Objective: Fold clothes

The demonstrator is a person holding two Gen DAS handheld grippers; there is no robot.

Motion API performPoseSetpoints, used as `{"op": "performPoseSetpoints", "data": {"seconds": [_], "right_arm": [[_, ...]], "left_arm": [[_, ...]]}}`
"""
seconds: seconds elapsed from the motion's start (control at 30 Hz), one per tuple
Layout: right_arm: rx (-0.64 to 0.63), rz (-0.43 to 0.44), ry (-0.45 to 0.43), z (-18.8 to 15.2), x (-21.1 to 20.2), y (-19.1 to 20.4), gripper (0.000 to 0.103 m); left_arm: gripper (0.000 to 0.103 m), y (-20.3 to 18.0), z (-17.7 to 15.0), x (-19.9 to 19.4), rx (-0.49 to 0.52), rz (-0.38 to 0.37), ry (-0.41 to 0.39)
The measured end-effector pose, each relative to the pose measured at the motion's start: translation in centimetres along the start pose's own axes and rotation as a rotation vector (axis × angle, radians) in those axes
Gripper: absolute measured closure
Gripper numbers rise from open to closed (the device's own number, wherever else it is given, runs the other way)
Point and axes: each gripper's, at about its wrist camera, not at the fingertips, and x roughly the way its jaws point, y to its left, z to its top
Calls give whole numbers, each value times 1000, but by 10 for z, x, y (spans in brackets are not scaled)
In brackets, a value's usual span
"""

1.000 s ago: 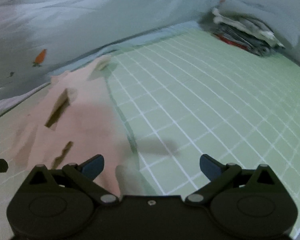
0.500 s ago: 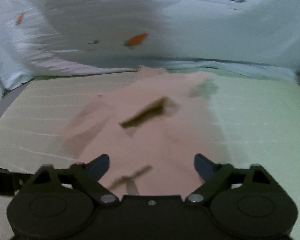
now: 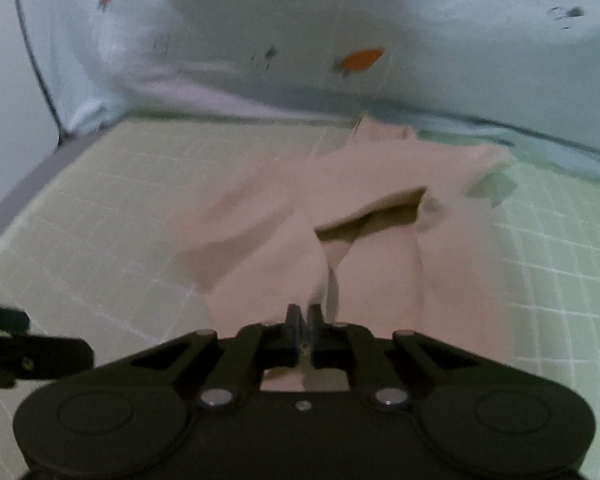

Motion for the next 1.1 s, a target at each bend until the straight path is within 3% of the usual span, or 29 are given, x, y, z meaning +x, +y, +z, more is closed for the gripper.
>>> {"op": "performPoseSetpoints", "data": {"seconds": [0.23,0.57,0.83,1.1], "right_arm": [[142,-42,-97,-13,-64,-7,99],[312,-136,-71,-84,-134,-19,99],[428,-183,-63,-123,-160,-23,99],[491,-204,11,-148,-146,-28,99]], "left_arm": [[7,-5,4,-30,37,-54,-85],[7,-17,-15,-55,110,-144,-99],[7,-23,-40,-56,162,-169,-60],[7,-22,-67,-46,204,-137,17]]}}
